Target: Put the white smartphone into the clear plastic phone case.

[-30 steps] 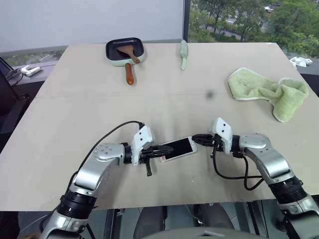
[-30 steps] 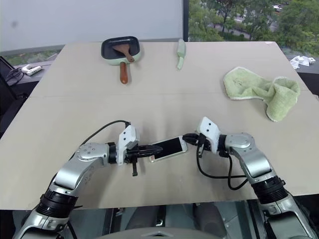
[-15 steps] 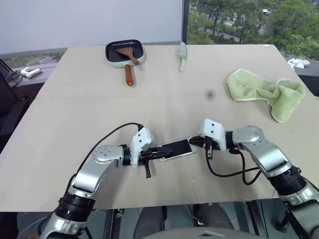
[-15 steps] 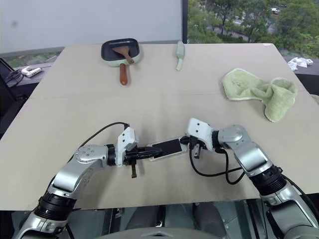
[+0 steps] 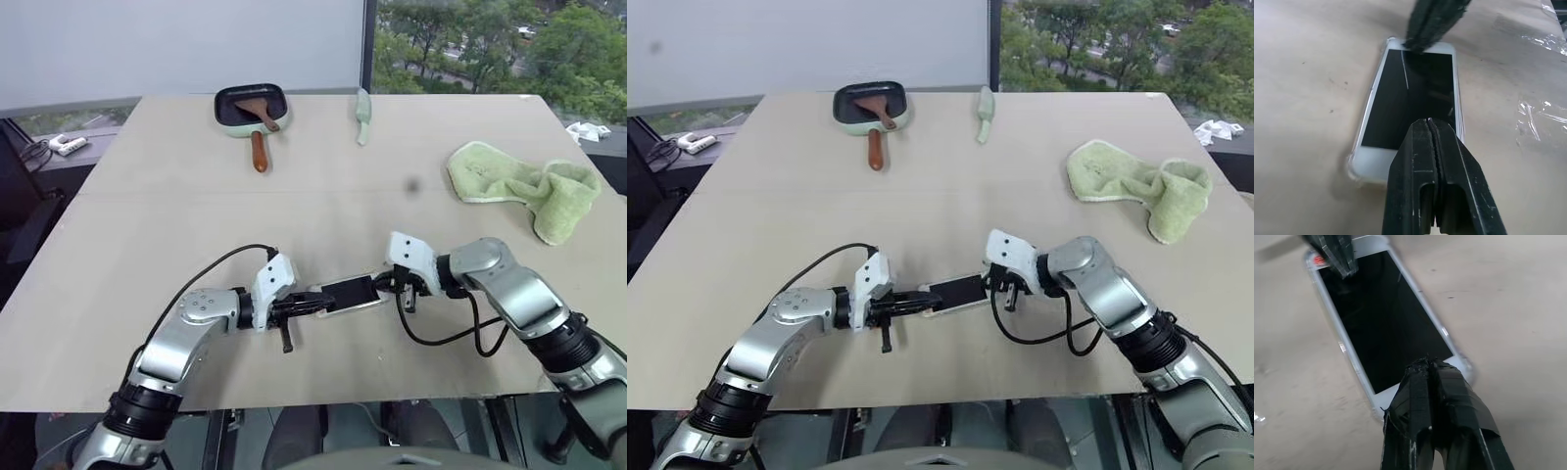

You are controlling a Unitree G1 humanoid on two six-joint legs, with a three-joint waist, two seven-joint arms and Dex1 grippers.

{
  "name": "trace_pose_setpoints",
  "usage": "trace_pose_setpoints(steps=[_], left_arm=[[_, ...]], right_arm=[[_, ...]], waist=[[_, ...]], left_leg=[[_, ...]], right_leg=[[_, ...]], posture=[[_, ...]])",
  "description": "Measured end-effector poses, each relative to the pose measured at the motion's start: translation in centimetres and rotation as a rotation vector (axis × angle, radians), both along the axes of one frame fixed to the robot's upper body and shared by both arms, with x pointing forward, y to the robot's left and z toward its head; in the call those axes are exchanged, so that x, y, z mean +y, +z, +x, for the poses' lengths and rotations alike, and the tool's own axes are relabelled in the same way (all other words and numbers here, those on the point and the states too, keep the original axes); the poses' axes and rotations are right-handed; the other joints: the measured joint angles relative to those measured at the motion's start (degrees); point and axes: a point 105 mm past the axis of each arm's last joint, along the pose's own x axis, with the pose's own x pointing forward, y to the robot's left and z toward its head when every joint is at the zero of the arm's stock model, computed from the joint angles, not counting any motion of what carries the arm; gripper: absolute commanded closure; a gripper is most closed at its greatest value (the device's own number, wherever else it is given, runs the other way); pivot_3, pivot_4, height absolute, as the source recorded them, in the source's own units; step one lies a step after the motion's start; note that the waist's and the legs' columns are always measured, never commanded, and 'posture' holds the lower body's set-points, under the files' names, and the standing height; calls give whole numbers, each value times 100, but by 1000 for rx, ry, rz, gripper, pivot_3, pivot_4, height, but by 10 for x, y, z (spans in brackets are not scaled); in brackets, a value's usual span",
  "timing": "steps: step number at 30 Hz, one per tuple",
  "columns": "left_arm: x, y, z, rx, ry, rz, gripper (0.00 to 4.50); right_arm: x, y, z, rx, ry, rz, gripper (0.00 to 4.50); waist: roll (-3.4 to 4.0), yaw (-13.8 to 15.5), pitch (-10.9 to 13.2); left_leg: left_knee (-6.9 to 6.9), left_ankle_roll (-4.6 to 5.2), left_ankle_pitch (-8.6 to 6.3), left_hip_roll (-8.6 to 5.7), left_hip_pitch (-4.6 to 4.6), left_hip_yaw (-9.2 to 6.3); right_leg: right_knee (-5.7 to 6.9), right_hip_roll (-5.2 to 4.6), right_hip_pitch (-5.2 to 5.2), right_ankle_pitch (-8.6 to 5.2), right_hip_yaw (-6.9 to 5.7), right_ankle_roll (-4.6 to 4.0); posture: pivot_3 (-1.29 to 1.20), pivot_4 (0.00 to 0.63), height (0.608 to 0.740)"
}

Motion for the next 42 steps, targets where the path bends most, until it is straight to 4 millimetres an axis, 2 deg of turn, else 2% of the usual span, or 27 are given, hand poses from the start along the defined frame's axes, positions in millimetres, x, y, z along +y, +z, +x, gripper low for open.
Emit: trace_pose_setpoints(steps=[7, 19, 26, 30, 31, 33, 35, 37, 38, 39, 41, 42], left_arm=[[0, 0, 0, -2, 1, 2, 4500], [0, 0, 0, -9, 0, 4, 4500], [3, 4, 3, -22, 26, -13, 4500], [3, 10, 6, -28, 45, -62, 4500], [5, 12, 7, -32, 57, -71, 4252], [8, 18, 8, -42, 75, -92, 3639], [13, 27, 10, -68, 94, -106, 2694], [20, 34, 5, -82, 104, -111, 1793], [28, 35, -1, -79, 114, -96, 1555], [37, 34, -6, -68, 135, -82, 817], [53, 32, -13, -53, 183, -57, 125], [60, 31, -19, -55, 201, -42, 48]], right_arm=[[0, -5, -14, 60, 41, -2, 4457], [4, -6, -10, 63, 20, 9, 4457], [6, 0, -7, 173, -85, 196, 4457], [3, 11, -5, 197, -106, 309, 3316], [1, 17, -4, 189, -110, 342, 2677], [-6, 27, -4, 169, -111, 385, 1671], [-13, 35, -6, 142, -101, 411, 704], [-20, 38, -10, 105, -93, 431, 0], [-30, 34, -16, 100, -100, 421, 0], [-42, 27, -19, 105, -127, 404, 0], [-58, 22, -22, 63, -160, 389, 0], [-66, 23, -22, 2, -175, 412, 0]], waist=[[2, -11, 2], [-2, -27, -1], [4, -33, 18], [16, -14, 54], [16, -12, 55], [17, -8, 61], [15, -5, 64], [14, -7, 65], [14, -7, 65], [17, -7, 68], [22, -9, 77], [18, -18, 77]], left_leg=[[-10, 0, 0, 0, -2, 1], [-13, 0, 0, 5, 4, 2], [-20, 0, 0, 9, -19, 8], [-20, 0, 1, 5, -71, 12], [-17, -1, 1, 3, -96, 7], [-17, -1, 1, 2, -107, 2], [-19, -1, 1, 2, -113, -4], [-30, -1, 1, 3, -115, -5], [-40, -1, 1, 3, -114, -4], [-46, -1, 0, 4, -116, -2], [-46, -1, 1, 4, -115, 1], [-47, -1, 0, 6, -112, 2]], right_leg=[[-8, -1, -3, 0, -1, 0], [-10, 0, -2, -1, 0, 0], [-10, 3, -30, 2, 4, 2], [-7, 2, -78, 13, 8, 19], [-4, 2, -101, 14, 6, 20], [-7, 0, -106, 14, 1, 20], [-16, 0, -106, 13, -7, 21], [-26, -1, -106, 13, -8, 21], [-38, -2, -104, 13, -8, 21], [-50, -4, -105, 13, -8, 21], [-51, -4, -105, 13, -8, 21], [-54, -3, -102, 13, -7, 21]], posture=[[0, 150, 740], [0, 150, 740], [0, 150, 740], [0, 150, 740], [0, 150, 740], [0, 150, 740], [0, 150, 740], [0, 150, 740], [0, 150, 740], [0, 150, 740], [0, 150, 740], [0, 150, 740]])
